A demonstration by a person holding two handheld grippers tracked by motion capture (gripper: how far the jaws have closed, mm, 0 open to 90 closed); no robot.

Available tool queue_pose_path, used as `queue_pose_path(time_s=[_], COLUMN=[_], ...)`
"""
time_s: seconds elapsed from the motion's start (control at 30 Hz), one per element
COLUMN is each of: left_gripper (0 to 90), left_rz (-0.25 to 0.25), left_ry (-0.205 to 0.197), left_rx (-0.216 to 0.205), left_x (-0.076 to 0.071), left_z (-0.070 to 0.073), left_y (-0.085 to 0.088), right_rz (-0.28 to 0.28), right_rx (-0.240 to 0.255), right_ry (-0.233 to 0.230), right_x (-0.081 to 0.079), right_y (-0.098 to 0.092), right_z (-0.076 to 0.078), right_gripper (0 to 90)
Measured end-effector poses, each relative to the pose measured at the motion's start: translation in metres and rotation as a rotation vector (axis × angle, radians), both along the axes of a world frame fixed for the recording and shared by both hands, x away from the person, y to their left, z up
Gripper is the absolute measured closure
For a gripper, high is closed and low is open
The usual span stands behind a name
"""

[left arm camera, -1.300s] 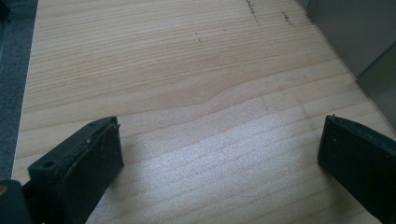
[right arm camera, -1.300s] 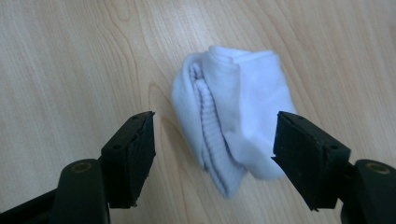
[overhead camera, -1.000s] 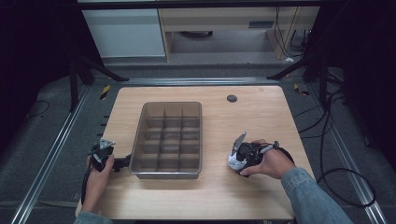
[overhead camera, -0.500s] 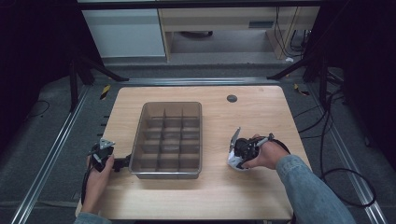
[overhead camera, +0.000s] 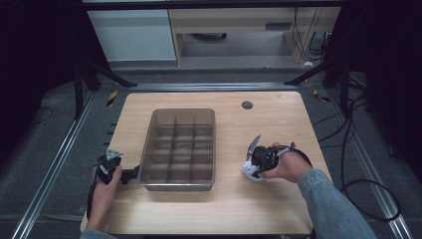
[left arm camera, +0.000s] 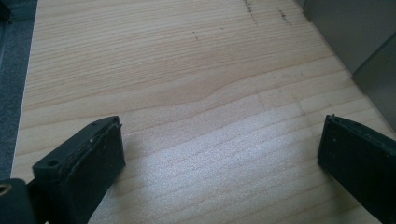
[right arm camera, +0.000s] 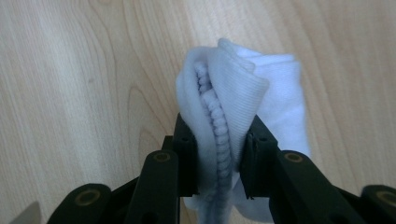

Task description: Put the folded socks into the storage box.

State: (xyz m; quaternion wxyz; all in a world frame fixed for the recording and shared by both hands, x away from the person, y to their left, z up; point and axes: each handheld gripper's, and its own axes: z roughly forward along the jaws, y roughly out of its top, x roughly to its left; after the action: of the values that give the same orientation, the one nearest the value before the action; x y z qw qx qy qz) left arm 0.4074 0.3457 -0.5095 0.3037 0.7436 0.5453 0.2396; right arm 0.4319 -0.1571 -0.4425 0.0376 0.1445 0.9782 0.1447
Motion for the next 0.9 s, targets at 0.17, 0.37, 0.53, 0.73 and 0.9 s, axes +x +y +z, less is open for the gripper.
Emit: queue_pose_path(time_s=[0.17,0.37,0.53,0.73,0.9], left_gripper=[0.0,0.0,0.0,0.0,0.0], left_rz=[0.001,0.004,0.003,0.003,-0.002], left_ry=[0.000,-0.001,-0.002,-0.001,0.000], left_rx=[-0.001,0.000,-0.001,-0.002,0.000], left_x=[-0.001,-0.002,-0.002,-0.002,-0.003], left_z=[0.000,0.000,0.000,0.000,0.000], left_y=[0.000,-0.001,-0.001,-0.001,-0.001], right_rz=[-0.032,-0.031,-0.006,0.000,-0.013], right_rx=[0.038,0.079,0.111,0.077,0.051], right_ry=[-0.037,-0.041,-0.049,-0.054,-0.094], right_x=[-0.006,-0.003,-0.003,-0.003,0.002], right_y=[-0.003,-0.005,0.005,0.012,0.016], right_z=[0.022,0.036,0.055,0.059,0.065], right_gripper=[71.3,71.3,71.3,71.3,71.3])
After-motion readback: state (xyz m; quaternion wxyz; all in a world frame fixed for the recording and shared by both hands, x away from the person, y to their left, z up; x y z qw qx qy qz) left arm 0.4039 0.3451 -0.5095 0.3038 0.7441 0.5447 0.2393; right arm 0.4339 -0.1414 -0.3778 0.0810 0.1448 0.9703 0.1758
